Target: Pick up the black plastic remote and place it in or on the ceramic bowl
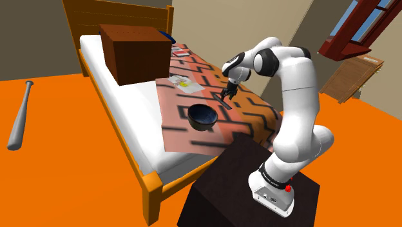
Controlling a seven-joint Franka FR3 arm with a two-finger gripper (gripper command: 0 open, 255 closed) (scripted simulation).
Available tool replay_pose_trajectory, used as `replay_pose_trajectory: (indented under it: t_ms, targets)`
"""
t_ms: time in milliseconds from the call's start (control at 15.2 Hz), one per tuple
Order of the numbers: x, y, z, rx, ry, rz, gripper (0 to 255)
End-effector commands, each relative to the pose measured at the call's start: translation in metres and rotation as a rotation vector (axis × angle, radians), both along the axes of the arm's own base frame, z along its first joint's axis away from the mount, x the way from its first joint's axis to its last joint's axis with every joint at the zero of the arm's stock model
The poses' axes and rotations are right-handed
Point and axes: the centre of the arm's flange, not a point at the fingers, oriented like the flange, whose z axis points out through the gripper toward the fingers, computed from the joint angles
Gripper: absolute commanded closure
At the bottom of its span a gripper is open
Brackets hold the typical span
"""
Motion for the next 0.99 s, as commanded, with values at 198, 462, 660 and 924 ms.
replay_pose_trajectory:
  t_ms: [198, 462, 660, 924]
  targets:
    - [0.001, 0.001, -0.027, 0.000, 0.000, -0.001, 0]
    - [0.002, 0.001, -0.030, 0.000, 0.000, -0.001, 0]
    - [0.002, 0.001, -0.030, 0.000, 0.000, -0.001, 0]
    - [0.002, 0.001, -0.030, 0.000, 0.000, -0.001, 255]
